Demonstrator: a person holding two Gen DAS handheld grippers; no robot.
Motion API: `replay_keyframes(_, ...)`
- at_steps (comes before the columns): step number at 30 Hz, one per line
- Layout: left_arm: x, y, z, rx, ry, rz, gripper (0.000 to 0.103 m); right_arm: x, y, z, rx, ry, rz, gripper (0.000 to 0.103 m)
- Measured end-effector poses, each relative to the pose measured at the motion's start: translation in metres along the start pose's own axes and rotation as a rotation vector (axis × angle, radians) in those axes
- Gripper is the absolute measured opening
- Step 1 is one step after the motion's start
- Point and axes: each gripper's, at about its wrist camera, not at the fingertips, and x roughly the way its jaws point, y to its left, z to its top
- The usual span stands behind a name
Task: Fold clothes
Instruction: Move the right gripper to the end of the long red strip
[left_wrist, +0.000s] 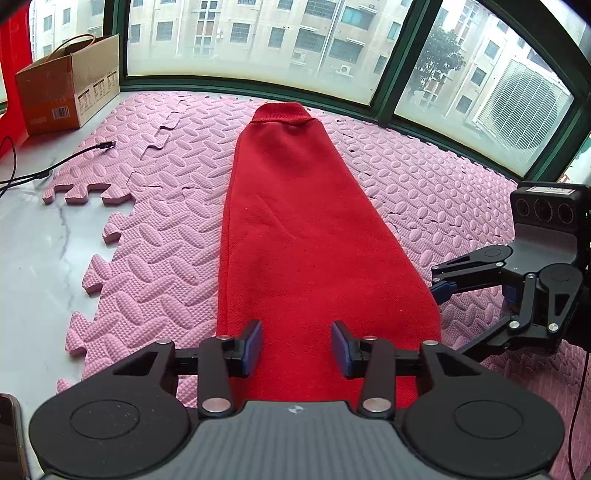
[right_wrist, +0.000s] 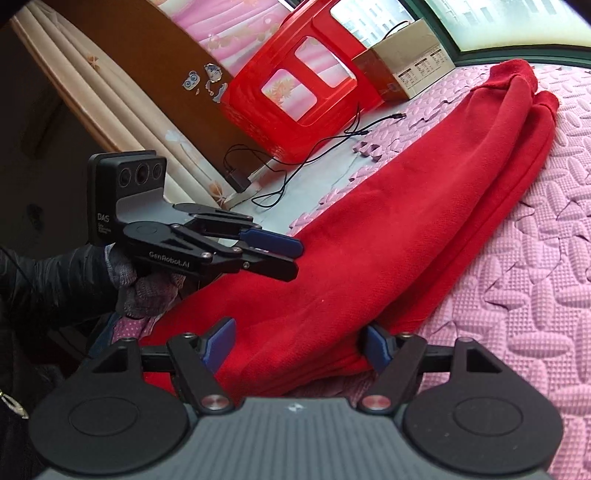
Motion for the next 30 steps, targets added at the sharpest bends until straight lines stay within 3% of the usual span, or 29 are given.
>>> replay_keyframes(4,0.005,-0.001,-0.001,-0.002,0.006,0.001,0.047,0.001,-0.008,0.003,0.024,0.010,0.062,0.078)
replay_keyframes(8,0.008,-0.001,-0.001,-0.005,0.008,0.013,0.047,-0.004,-0.004,0.005,-0.022,0.084,0.083,0.078)
replay_keyframes(10,0.009,-0.001,-0.001,0.000,0.012,0.015,0.047,-0.010,-0.003,0.006,-0.035,0.109,0.076,0.073)
replay_keyframes(19,0.013,-0.006,-0.002,0.037,0.015,0.020,0.048,-0.015,0.016,0.007,-0.089,0.173,-0.004,0.071)
replay_keyframes(22,0.012,-0.007,-0.002,0.046,0.014,0.016,0.050,-0.023,0.029,0.010,-0.113,0.173,-0.130,0.071)
replay_keyframes(26,0.006,-0.009,-0.003,0.059,-0.006,0.008,0.051,-0.035,0.050,0.016,-0.140,0.055,-0.295,0.070)
replay_keyframes(30,-0.001,-0.007,-0.003,0.057,-0.026,0.001,0.051,-0.028,0.068,0.019,-0.160,-0.011,-0.365,0.054)
